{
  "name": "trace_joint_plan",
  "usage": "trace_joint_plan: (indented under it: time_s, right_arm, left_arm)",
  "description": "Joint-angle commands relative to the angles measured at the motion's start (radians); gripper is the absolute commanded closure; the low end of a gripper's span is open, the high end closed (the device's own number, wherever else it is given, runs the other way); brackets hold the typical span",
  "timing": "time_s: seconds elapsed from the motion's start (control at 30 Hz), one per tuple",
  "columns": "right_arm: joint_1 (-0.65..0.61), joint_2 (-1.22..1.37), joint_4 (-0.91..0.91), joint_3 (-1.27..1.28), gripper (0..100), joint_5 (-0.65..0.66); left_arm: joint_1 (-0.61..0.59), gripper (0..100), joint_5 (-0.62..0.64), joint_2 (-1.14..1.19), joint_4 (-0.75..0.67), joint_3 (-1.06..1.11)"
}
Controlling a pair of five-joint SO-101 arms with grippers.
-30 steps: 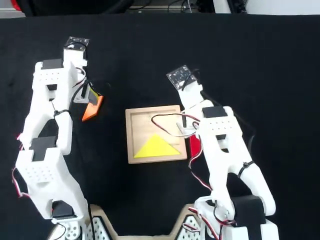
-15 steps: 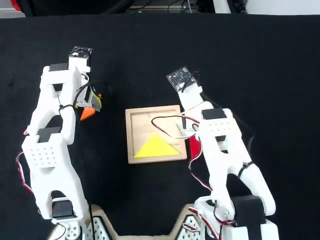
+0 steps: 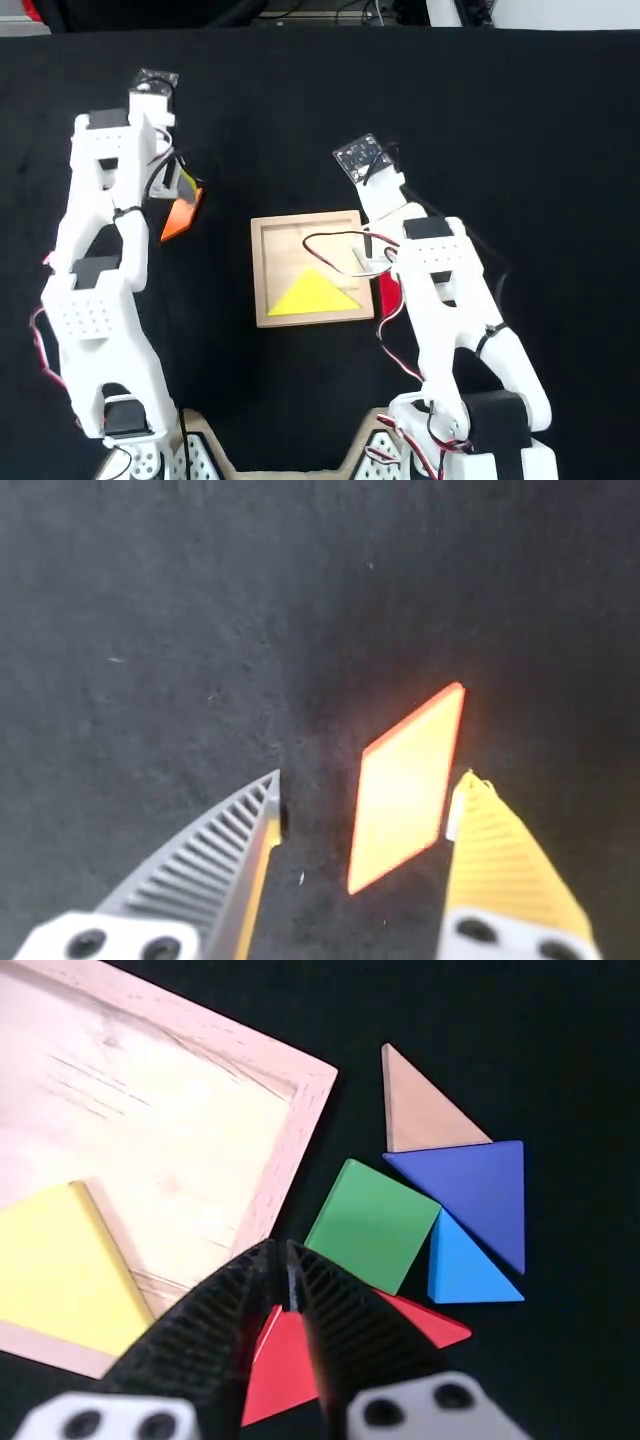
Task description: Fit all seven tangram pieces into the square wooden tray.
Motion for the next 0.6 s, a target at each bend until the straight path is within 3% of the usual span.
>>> trace_joint_plan:
  time_s: [0.0, 0.3, 0.57]
  right_arm:
    - [0.015, -0.039, -0.020, -0.002, 98.7, 0.008]
    - [0.015, -0.039, -0.020, -0.002, 98.7, 0.008]
    - [0.015, -0.039, -0.020, -0.002, 98.7, 0.008]
  left_arm:
    - [-0.019, 73, -0.015, 0.078, -0.020, -0.077]
    - [-0.021, 73, -0.014, 0.138, 0.020, -0.154]
    - [-0.067, 73, 0.006, 0.029, 0.095, -0.223]
